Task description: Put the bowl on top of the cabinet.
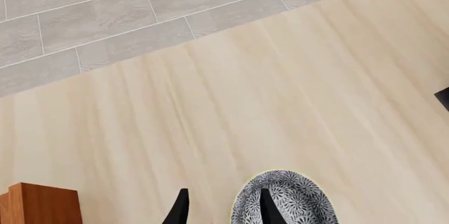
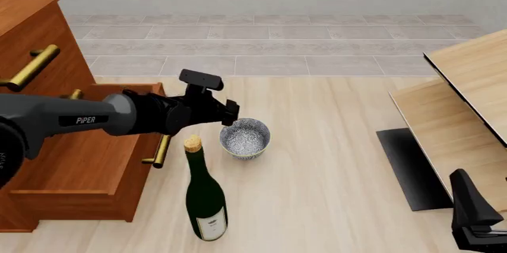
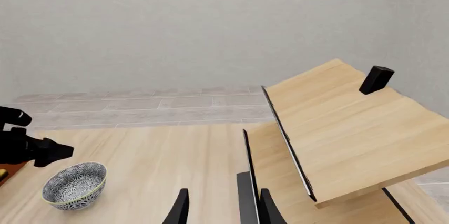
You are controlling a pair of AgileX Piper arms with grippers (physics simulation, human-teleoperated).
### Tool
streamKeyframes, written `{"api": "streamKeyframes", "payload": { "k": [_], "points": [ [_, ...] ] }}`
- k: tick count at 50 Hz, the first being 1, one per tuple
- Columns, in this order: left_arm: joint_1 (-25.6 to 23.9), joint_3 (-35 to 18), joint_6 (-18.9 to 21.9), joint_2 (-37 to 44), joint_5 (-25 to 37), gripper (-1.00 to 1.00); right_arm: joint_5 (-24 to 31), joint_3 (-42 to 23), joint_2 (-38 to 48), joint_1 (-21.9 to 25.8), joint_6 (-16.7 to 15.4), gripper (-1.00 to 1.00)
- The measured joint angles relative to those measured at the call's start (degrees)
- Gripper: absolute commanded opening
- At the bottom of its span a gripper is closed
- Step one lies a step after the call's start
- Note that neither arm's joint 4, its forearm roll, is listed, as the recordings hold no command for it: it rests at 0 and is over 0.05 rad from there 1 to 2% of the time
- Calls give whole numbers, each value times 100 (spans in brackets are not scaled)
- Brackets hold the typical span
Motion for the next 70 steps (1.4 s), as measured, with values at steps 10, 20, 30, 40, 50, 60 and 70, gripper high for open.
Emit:
{"api": "streamKeyframes", "payload": {
  "k": [10, 20, 30, 40, 50, 60, 70],
  "points": [
    [1, 28, -50, 116, -86, 100, 22, -13, 0, 6, -12, 100],
    [-21, 105, -87, 222, -202, 100, 12, 4, 0, 12, -25, 100],
    [-52, 185, -118, 293, -299, 100, 2, 13, 0, 16, -30, 100],
    [-54, 230, -116, 363, -368, 100, 11, 3, 0, 16, -28, 100],
    [-46, 271, -111, 424, -431, 100, 10, -2, 0, 15, -25, 100],
    [-60, 310, -122, 473, -487, 100, -1, 7, 0, 16, -27, 100],
    [-94, 358, -146, 511, -547, 100, -8, 16, 0, 21, -36, 100]
  ]
}}
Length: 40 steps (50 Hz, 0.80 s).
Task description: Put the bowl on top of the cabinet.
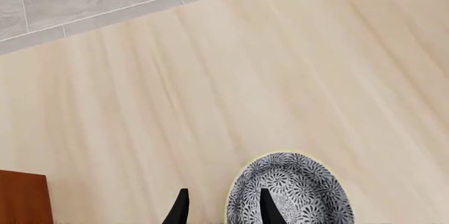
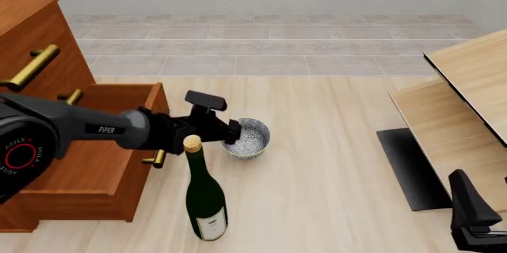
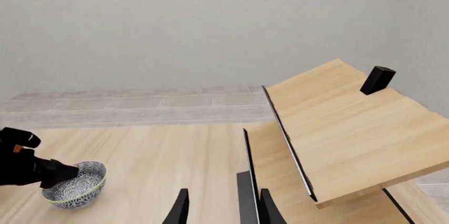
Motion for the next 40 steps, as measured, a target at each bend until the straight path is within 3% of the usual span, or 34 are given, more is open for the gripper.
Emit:
{"api": "streamKeyframes", "payload": {
  "k": [40],
  "points": [
    [-57, 99, -51, 191, -186, 100, 10, -23, 0, -4, 17, 100]
  ]
}}
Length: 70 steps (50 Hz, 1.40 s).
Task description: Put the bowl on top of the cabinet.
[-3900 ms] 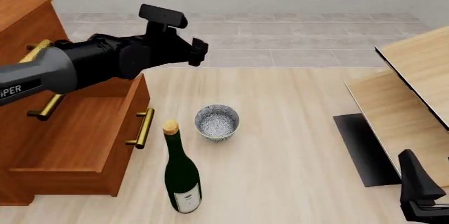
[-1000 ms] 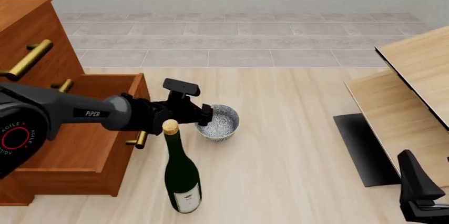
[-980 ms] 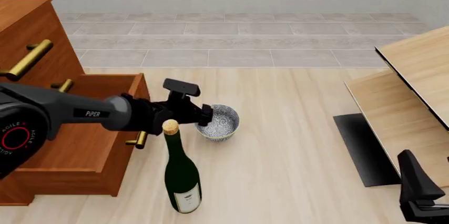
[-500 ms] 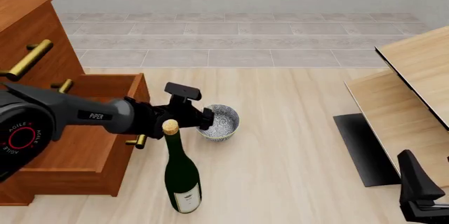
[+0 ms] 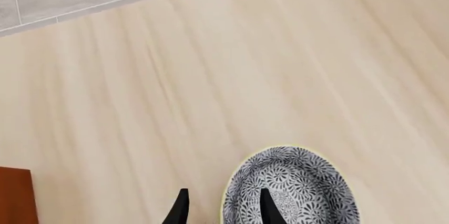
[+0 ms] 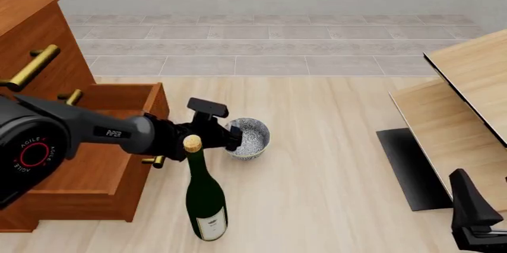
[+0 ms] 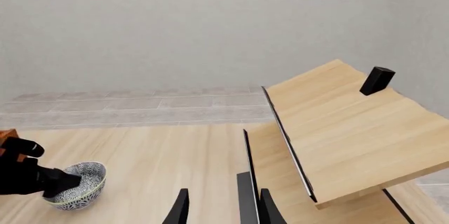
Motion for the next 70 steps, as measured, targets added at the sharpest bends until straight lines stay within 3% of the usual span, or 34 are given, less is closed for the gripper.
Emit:
{"api": "streamKeyframes", "payload": {
  "k": [15, 16, 39, 70],
  "points": [
    [37, -6, -5, 64, -54, 100, -15, 23, 0, 13, -3, 100],
    [62, -18, 5, 68, -56, -100, -14, 23, 0, 14, -3, 100],
    [448, -117, 46, -93, -225, -100, 20, 0, 1, 24, -12, 100],
    [685, -261, -263, -786, -114, -100, 3, 3, 0, 14, -1, 100]
  ]
}}
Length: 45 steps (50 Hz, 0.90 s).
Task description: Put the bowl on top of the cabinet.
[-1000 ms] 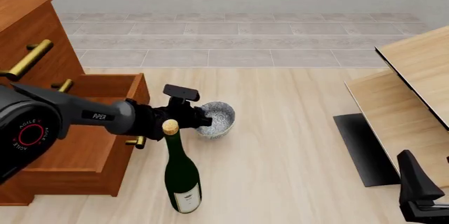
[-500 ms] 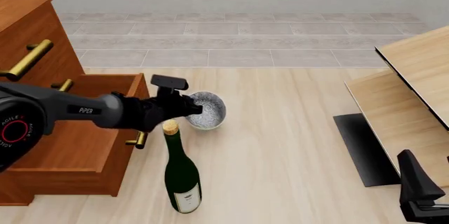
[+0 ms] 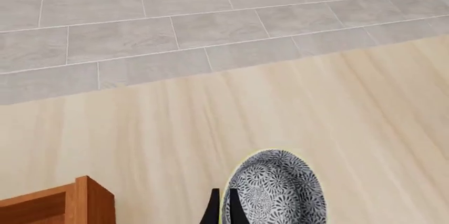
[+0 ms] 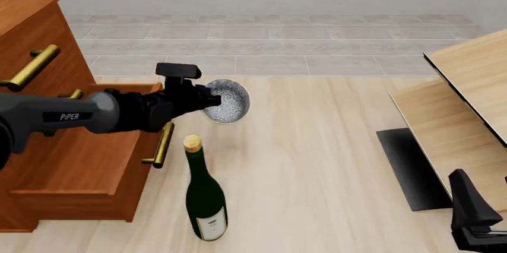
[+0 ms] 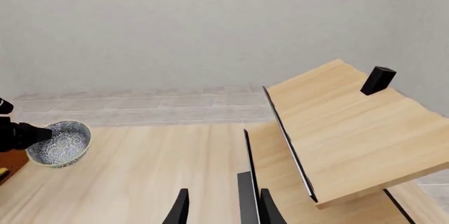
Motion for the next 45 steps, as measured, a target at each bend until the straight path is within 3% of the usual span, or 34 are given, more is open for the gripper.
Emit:
{"api": "streamKeyframes", "payload": {
  "k": [31, 45],
  "points": [
    [286, -187, 35, -1631, 638, -100, -23, -24, 0, -21, 16, 100],
    [683, -350, 7, -2548, 1373, -100, -27, -36, 1, -24, 13, 100]
  ]
}}
